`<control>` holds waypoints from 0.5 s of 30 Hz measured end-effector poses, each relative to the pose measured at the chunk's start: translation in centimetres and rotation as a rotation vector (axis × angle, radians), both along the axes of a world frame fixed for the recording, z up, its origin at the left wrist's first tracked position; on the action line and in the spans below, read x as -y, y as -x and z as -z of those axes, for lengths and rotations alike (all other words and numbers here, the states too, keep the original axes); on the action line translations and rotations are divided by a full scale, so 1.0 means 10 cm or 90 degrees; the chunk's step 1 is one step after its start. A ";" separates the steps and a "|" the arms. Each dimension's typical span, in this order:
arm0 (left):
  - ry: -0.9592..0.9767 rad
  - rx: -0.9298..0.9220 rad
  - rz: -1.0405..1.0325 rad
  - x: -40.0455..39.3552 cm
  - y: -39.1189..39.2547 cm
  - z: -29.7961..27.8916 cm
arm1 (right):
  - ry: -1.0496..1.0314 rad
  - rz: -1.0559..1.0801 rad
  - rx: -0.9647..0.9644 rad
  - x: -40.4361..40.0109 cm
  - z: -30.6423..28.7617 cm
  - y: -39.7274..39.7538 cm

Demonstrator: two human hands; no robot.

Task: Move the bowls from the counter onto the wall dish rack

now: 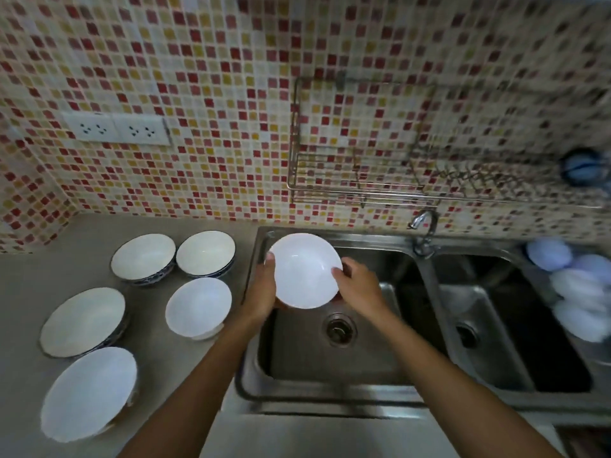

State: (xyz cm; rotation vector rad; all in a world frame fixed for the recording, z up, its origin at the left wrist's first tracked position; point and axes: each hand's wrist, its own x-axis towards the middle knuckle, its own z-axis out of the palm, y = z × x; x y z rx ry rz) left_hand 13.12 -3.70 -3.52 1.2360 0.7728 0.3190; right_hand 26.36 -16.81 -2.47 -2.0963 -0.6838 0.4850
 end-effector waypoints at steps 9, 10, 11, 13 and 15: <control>-0.092 0.095 -0.081 0.08 -0.81 -0.91 | -0.131 0.144 0.455 0.28 -0.81 -1.10; -0.111 0.090 -0.083 0.08 -0.87 -0.99 | -0.091 0.136 0.495 0.29 -0.78 -1.24; -0.152 0.101 -0.072 0.08 -0.97 -1.08 | -0.043 0.129 0.529 0.31 -0.75 -1.39; -0.224 0.136 -0.042 0.09 -1.08 -1.25 | 0.053 0.111 0.565 0.33 -0.63 -1.59; -0.305 0.137 -0.027 0.07 -1.27 -1.37 | 0.112 0.103 0.573 0.38 -0.51 -1.71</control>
